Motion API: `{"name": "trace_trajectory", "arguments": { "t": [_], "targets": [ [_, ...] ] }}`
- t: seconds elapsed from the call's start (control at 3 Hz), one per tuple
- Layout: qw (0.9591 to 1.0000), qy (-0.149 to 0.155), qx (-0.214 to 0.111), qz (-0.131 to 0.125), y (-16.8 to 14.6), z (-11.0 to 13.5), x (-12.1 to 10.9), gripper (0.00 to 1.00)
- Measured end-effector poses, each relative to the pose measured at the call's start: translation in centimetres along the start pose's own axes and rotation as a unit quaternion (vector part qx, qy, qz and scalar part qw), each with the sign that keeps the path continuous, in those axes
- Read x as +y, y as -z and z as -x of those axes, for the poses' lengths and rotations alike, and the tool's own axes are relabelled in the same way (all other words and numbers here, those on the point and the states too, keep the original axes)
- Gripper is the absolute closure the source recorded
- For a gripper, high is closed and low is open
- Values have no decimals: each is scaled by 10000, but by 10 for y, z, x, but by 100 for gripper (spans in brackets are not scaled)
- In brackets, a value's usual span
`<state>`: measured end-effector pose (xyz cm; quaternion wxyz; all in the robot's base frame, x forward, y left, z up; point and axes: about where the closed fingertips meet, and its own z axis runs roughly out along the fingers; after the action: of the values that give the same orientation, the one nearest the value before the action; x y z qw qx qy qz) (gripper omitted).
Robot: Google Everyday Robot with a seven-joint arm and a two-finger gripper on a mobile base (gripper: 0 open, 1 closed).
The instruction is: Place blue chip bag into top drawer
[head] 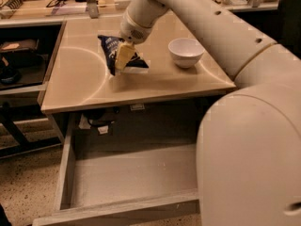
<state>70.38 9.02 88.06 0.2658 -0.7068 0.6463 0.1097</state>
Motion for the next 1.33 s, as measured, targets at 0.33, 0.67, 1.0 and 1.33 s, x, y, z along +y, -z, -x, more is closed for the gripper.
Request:
{"name": "trace_trajectory", "arguments": {
  "t": [0.33, 0.67, 1.0, 1.33],
  "targets": [
    [9995, 1, 140, 289, -23, -10, 22, 100],
    [9995, 1, 140, 290, -23, -10, 22, 100],
    [9993, 21, 146, 343, -16, -7, 34, 100],
    [9994, -213, 93, 252, 7, -6, 60, 100]
  ]
}}
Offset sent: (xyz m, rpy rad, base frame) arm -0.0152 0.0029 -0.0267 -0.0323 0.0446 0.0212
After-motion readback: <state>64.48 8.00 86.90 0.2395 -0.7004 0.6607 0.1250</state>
